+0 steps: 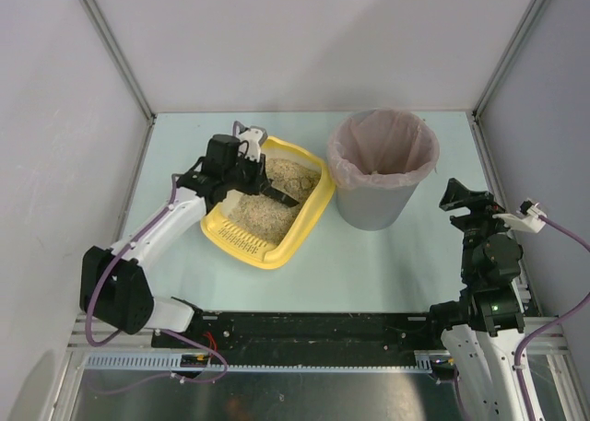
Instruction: Clean the litter box
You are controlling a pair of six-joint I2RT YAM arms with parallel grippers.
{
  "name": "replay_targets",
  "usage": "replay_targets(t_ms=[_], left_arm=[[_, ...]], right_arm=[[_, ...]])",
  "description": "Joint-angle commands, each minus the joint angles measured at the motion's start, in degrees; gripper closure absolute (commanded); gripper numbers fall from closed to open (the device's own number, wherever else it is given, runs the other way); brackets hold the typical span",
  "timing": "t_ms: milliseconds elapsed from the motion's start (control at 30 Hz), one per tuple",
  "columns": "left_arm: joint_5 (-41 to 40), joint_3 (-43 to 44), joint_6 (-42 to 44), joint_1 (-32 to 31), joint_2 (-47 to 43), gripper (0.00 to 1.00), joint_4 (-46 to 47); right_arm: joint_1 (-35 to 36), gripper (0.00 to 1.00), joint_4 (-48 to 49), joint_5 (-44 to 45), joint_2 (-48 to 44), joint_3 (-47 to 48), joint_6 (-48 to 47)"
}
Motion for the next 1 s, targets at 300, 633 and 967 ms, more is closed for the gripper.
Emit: replay_targets(t_ms=[300, 633, 967], left_arm=[[4.1, -6.3, -0.6, 0.6, 5.0, 1.0, 9.9], [1.8, -19.3, -8.1, 0.5, 3.1, 1.0, 27.9], [-3.2, -28.7, -11.2, -2.7, 5.5, 1.0, 44.7]], right_arm=[[-0.1, 0.18, 2.8, -0.7, 1.4, 0.3, 0.8], [-0.1, 0.18, 3.9, -2.3, 3.0, 0.3, 1.4], [-0.1, 0.19, 4.3, -2.7, 2.8, 0.3, 1.6]])
